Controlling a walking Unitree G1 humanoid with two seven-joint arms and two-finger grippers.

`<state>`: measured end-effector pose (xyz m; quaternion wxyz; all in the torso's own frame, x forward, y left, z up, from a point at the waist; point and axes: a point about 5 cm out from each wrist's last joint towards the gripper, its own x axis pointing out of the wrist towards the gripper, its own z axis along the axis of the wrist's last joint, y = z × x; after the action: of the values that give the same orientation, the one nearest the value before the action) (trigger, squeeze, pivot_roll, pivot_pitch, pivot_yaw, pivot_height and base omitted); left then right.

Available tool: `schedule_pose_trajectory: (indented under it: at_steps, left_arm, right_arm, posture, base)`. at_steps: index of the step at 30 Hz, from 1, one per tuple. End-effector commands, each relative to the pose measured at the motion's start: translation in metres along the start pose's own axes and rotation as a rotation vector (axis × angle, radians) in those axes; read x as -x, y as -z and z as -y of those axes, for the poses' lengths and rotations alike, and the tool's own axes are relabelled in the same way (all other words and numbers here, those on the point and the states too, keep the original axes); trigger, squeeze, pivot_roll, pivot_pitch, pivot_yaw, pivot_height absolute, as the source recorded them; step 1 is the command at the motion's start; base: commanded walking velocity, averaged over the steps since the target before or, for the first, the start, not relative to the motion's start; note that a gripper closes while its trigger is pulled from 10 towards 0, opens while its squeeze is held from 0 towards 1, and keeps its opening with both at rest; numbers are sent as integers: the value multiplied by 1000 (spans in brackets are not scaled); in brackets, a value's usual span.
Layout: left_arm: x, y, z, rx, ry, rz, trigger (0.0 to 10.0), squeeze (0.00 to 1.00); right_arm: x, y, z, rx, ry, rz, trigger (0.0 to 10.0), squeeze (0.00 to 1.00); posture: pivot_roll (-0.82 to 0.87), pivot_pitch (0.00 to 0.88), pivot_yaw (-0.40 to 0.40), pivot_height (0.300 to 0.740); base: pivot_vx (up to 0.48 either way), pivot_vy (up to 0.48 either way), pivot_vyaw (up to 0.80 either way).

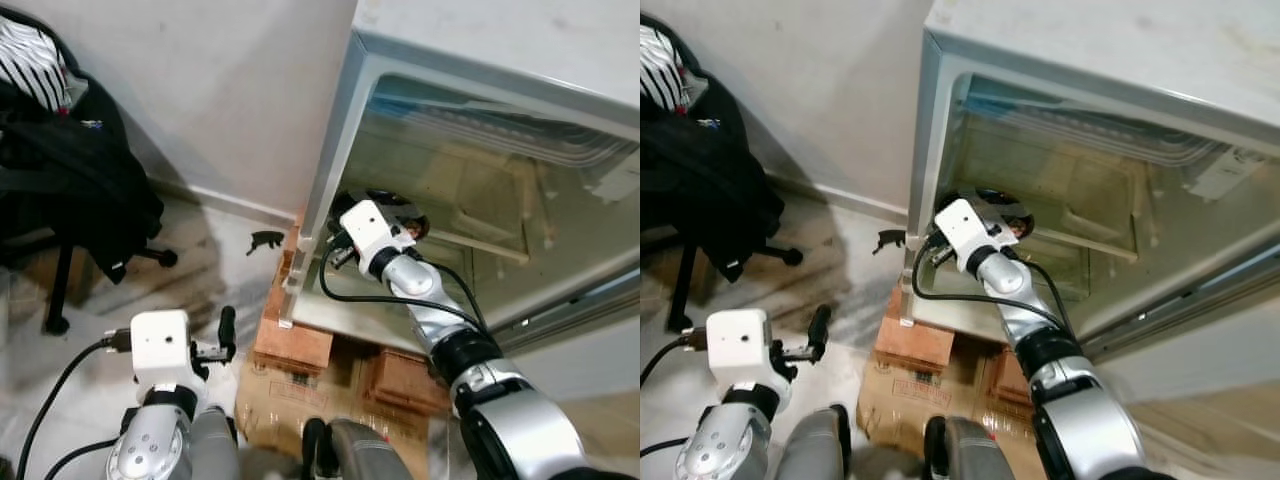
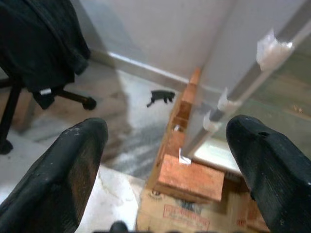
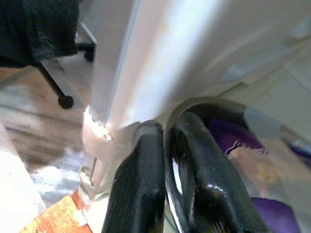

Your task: Restocking fridge

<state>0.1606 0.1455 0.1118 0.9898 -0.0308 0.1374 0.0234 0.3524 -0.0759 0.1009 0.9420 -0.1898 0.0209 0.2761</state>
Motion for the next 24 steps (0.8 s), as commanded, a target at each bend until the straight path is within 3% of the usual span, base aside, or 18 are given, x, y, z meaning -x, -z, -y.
schedule_pose_trajectory:
  at_steps: [1,7,9,13,17,23,24]
  left_arm:
    - [5,-3,4,6,2,-10,10000,0]
    - [19,-4,3,8,-24,-38,10000,0]
    - [26,-4,1,10,-43,-53,10000,0]
    - [29,-5,1,12,-50,-59,10000,0]
    - [34,-5,4,16,-53,-69,10000,0]
    - [35,-3,9,21,-51,-86,10000,0]
    - [34,-4,10,24,-49,-84,10000,0]
  right_arm:
    - [-4,-4,0,30,-7,6,10000,0]
    - [-14,-15,6,79,14,9,10000,0]
    - [-20,-25,9,156,20,14,10000,0]
    - [-24,-34,12,216,39,25,10000,0]
    - [-29,-46,19,349,67,17,10000,0]
    - [-31,-55,31,401,126,9,10000,0]
    - [-31,-58,35,418,146,11,10000,580]
  posture:
    - [215,331,-167,740]
    - [249,363,-184,740]
    - [257,372,-193,740]
    - [264,381,-198,740]
    - [272,385,-199,740]
    - [273,381,-204,740]
    - [275,379,-206,740]
  base:
    - [0,0,0]
    - [0,0,0]
    - [0,0,0]
    - [0,0,0]
    - [0,0,0]
    - [0,0,0]
    - [0,0,0]
